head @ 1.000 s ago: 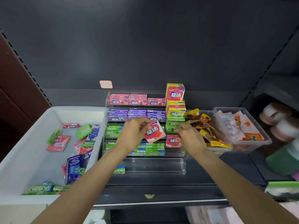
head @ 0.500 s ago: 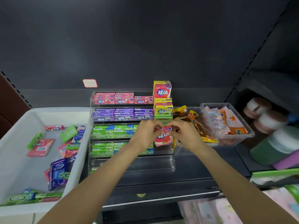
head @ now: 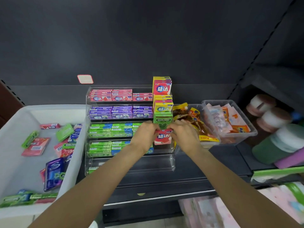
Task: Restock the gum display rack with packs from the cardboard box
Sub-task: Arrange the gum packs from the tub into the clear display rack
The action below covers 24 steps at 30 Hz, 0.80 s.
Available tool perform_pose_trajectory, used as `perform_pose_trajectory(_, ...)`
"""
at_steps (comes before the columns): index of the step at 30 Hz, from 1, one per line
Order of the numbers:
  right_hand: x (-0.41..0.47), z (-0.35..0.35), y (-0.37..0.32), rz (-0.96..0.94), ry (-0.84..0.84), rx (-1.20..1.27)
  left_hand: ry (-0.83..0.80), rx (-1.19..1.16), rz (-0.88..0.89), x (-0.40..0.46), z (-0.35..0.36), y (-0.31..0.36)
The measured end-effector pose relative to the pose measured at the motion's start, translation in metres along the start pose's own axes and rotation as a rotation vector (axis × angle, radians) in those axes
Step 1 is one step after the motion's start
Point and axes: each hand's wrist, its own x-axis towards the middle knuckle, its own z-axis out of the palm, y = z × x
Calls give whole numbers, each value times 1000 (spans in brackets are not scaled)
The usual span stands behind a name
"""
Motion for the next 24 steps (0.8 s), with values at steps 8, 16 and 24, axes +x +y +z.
perform_pose_trajectory(8, -4, 7, 0, -20, 0, -96, -6, 24, -3, -2, 14, -2)
perform_pose_trajectory(16, -5, 7, -3, -7, -15, -54, -1, -33, -11, -4, 14, -8)
perform_pose_trajectory(24, -4, 0, -25, 28, 18, 83, -9, -46, -8, -12, -1, -10)
